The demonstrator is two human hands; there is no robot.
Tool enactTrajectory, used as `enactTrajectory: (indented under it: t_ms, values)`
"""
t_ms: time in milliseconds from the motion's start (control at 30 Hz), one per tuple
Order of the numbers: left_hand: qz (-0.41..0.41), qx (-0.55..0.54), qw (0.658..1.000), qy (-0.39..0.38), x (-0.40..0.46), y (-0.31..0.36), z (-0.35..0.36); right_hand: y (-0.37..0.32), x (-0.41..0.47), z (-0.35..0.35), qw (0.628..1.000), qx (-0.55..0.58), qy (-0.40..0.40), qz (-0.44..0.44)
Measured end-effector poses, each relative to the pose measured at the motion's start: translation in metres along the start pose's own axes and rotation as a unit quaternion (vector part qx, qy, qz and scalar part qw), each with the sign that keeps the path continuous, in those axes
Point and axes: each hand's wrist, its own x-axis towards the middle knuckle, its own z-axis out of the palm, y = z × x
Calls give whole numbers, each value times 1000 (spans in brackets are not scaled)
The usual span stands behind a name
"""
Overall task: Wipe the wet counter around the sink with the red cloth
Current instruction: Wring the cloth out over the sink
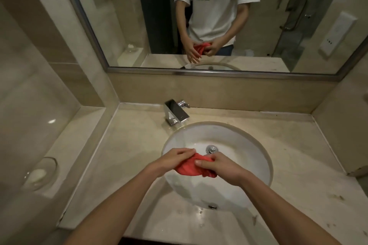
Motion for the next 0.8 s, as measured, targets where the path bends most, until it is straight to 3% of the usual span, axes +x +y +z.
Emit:
enactTrajectory:
  t_ms: [67, 167, 400, 633, 733, 800]
  values:
    - [0, -41, 998, -37, -12, -11, -21, -21, 3, 15, 1000, -16, 16, -12]
    - [57, -34, 998, 7, -28, -22, -56, -42, 13, 41, 998, -52, 22, -23]
    - [155, 1, 988, 26, -62, -32, -130, -64, 44, 99, 998, -41, 47, -26]
    - [188, 70, 974, 104, -80, -37, -174, -77, 64, 126, 993, -45, 63, -87]
    - [194, 96, 968, 130, -86, -39, -175, -82, 76, 132, 988, -88, 98, -77]
    - [183, 123, 965, 139, -86, -43, -174, -85, 82, 138, 993, -81, 76, -41]
